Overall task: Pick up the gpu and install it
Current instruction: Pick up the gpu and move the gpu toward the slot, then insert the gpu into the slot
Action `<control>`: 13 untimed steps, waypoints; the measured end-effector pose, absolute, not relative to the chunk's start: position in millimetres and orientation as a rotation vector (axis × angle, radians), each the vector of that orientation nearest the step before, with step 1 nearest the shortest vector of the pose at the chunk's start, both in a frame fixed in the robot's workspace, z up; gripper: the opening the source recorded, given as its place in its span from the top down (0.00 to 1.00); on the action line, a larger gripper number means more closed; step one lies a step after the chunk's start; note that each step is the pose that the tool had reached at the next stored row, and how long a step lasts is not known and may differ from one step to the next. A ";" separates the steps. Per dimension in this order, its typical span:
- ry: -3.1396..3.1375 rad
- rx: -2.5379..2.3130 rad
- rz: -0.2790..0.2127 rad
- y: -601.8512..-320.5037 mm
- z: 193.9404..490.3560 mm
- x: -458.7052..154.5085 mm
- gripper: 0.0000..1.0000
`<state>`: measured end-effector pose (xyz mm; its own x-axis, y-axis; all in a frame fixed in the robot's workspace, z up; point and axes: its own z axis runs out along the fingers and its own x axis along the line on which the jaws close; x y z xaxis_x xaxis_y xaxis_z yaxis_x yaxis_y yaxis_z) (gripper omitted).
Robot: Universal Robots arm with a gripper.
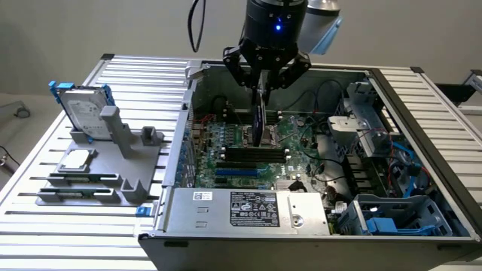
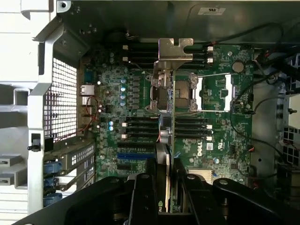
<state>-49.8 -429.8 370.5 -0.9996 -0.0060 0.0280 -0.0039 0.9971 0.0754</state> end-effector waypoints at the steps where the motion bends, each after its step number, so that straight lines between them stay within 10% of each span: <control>1: -3.111 0.008 -0.118 -429.8 370.5 -49.8 0.74; 13: -3.111 0.008 -0.117 -429.8 370.5 -49.7 0.74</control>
